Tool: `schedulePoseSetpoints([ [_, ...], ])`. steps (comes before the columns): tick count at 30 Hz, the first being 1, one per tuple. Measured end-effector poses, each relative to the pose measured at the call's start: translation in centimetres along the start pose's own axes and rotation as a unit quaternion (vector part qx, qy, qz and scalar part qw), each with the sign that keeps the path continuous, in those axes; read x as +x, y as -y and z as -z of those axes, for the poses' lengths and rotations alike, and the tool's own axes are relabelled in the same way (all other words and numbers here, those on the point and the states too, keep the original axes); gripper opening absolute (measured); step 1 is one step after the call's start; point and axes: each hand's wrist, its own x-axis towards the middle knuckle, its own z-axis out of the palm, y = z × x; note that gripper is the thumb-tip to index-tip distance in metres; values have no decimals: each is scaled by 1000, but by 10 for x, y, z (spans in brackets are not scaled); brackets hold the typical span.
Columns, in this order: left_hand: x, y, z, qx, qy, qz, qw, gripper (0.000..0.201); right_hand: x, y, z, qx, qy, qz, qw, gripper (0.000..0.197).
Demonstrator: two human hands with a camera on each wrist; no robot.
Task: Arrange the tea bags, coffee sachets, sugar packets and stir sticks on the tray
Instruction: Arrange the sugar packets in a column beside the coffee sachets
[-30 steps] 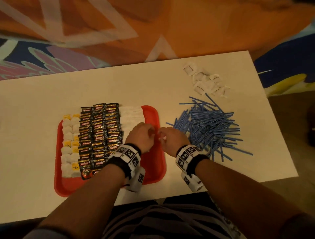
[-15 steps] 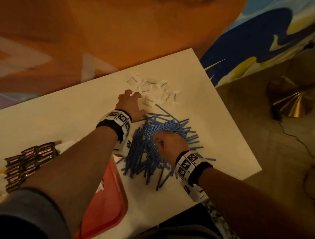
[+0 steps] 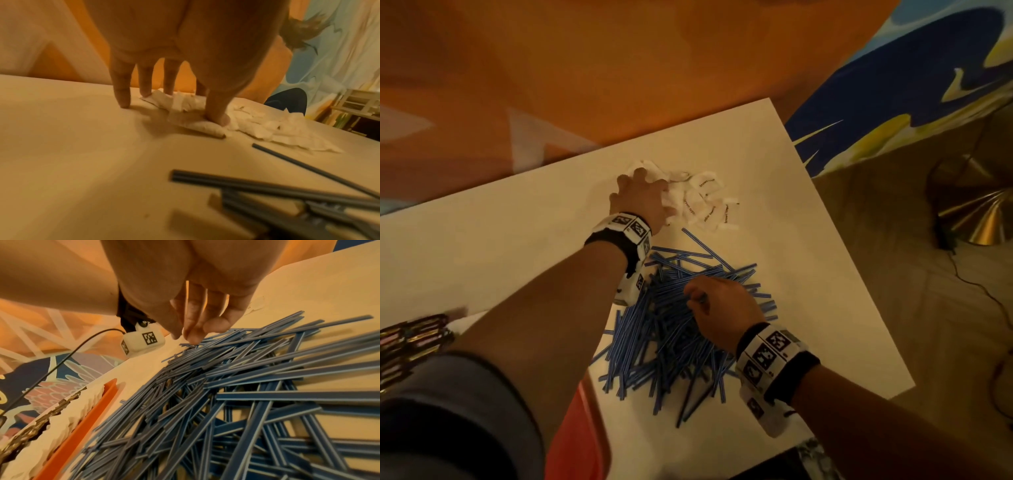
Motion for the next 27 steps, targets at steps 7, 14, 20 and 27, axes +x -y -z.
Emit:
schedulePoseSetpoints([
  [7, -7, 25, -2, -51, -62, -2, 997, 32, 3, 0, -8, 56, -12, -21, 998, 14],
  [14, -45, 44, -4, -309, -71, 82, 945, 28, 3, 18, -9, 120, -19, -26, 992, 10],
  [20, -107, 57, -15, -561, -49, 163, 810, 30, 9, 54, -11, 157, -24, -16, 987, 7],
  [27, -200, 78, -8, -716, -37, 182, 673, 23, -1, 113, -28, 174, -34, 9, 984, 5],
])
